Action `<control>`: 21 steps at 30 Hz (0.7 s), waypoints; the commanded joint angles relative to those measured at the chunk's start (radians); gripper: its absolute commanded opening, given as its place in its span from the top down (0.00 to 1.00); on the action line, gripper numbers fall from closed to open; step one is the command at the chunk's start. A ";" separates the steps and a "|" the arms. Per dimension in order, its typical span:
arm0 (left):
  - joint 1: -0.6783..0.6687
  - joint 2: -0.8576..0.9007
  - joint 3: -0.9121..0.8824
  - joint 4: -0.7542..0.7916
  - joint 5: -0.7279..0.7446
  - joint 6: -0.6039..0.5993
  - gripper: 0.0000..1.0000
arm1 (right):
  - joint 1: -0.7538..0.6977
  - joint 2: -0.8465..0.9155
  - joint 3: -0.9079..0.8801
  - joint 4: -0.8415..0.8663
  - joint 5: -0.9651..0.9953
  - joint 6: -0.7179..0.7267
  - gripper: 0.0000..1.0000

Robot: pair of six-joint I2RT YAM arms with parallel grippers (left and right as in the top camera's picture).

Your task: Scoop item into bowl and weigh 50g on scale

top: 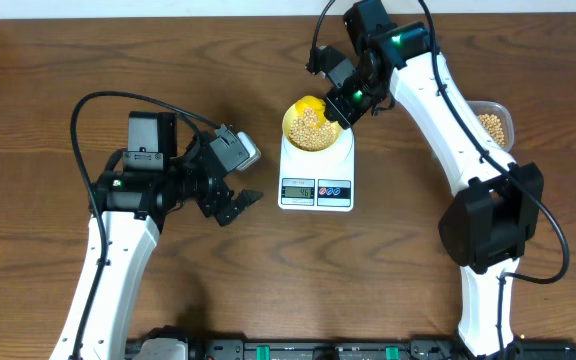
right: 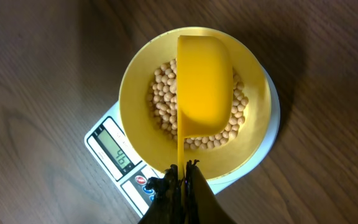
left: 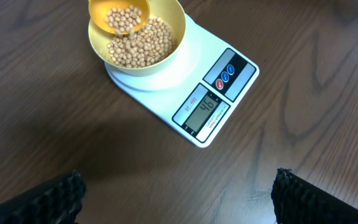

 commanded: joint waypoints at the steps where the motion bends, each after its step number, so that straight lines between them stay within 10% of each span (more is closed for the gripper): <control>1: 0.005 0.007 0.000 0.000 -0.005 0.016 0.02 | 0.006 -0.034 0.023 -0.002 -0.008 -0.019 0.99; 21: 0.005 0.007 0.000 0.000 -0.005 0.016 0.02 | -0.175 -0.036 0.023 -0.061 -0.409 0.019 0.99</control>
